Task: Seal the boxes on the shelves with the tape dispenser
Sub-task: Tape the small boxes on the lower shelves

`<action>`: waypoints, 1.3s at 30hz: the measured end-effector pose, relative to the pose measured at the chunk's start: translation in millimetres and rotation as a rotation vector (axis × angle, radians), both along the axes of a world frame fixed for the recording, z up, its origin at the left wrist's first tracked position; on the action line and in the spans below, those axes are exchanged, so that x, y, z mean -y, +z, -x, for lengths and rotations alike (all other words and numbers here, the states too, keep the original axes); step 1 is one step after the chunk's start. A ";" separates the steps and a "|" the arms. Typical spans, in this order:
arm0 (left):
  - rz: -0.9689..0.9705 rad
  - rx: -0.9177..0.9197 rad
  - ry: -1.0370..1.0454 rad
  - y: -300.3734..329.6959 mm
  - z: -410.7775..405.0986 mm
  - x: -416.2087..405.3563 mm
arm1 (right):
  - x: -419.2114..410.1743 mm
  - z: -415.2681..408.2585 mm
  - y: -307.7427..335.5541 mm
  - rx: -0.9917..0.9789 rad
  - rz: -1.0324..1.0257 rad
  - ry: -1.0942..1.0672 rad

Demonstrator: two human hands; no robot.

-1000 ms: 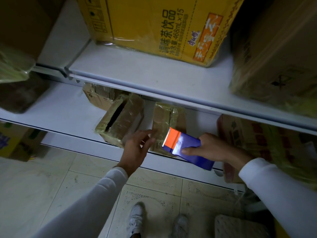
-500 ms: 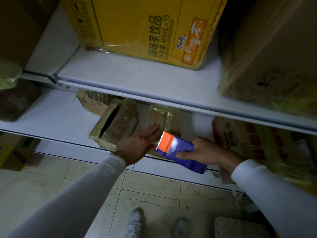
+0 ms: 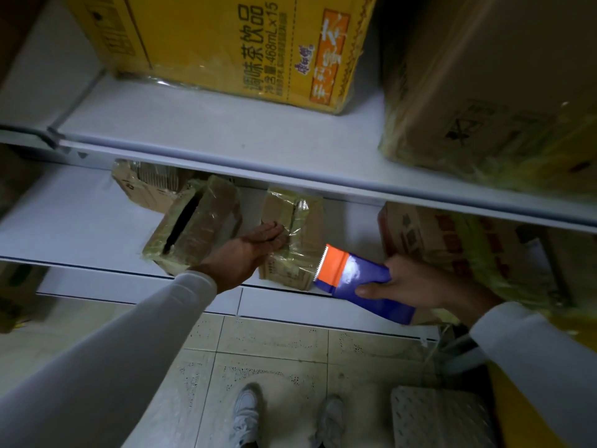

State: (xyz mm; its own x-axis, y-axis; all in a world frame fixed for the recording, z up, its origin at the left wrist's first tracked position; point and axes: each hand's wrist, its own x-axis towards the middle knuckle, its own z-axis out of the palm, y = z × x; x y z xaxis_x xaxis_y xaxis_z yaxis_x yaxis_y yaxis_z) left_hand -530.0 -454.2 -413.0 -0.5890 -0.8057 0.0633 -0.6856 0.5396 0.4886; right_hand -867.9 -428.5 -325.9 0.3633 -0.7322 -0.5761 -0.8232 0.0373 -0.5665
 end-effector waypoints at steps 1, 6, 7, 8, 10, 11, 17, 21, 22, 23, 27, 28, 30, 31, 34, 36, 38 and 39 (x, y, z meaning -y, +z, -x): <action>0.001 0.000 0.011 0.0 -0.8 -1.3 | -2.6 3.2 0.5 -0.005 -0.016 -0.018; 0.007 0.010 -0.004 6.9 1.8 0.8 | -7.9 10.4 5.9 -0.033 0.007 -0.056; -0.001 0.019 -0.014 8.5 2.6 1.7 | -6.9 9.9 7.7 -0.023 -0.006 -0.061; -0.003 0.027 -0.021 10.0 2.6 2.0 | -7.0 9.7 9.2 -0.015 -0.022 -0.063; 0.008 0.030 -0.027 11.5 -1.0 0.6 | -10.5 13.1 9.2 -0.005 -0.039 -0.059; 0.017 0.024 -0.024 12.1 -4.7 -1.0 | -14.0 15.9 8.3 -0.001 -0.045 -0.068; 0.014 0.104 -0.013 16.0 -17.7 -9.1 | -21.8 17.6 -8.3 -0.045 0.025 -0.098; 0.014 0.230 0.083 25.8 -0.9 -14.1 | -21.4 1.3 -25.2 -0.093 0.037 -0.172; 0.037 0.283 0.110 27.7 5.6 -16.2 | -21.5 -1.7 -27.0 -0.117 0.054 -0.185; 0.073 0.332 0.131 29.1 12.8 -19.2 | -21.9 -5.0 -27.7 -0.143 0.066 -0.185; 0.264 0.307 0.077 31.2 45.2 -31.0 | -21.5 -15.8 -33.9 -0.187 0.091 -0.145; 0.289 0.304 0.025 29.3 52.2 -31.4 | -21.3 -18.3 -34.4 -0.193 0.096 -0.144; 0.259 0.323 -0.023 23.2 61.6 -29.4 | -21.3 -22.4 -34.3 -0.215 0.107 -0.147; 0.222 0.339 -0.023 19.4 62.9 -27.3 | -21.8 -24.0 -34.4 -0.216 0.104 -0.153; 0.175 0.319 -0.005 10.5 60.6 -23.9 | -23.1 -28.9 -35.0 -0.218 0.084 -0.190; 0.161 0.273 -0.003 11.5 60.8 -23.9 | -24.5 -36.6 -35.5 -0.245 0.106 -0.202; 0.177 0.260 -0.013 12.2 62.3 -23.6 | -24.7 -47.1 -38.6 -0.312 0.179 -0.185; 0.183 0.261 -0.019 12.4 62.3 -23.3 | -25.3 -52.6 -41.9 -0.372 0.229 -0.157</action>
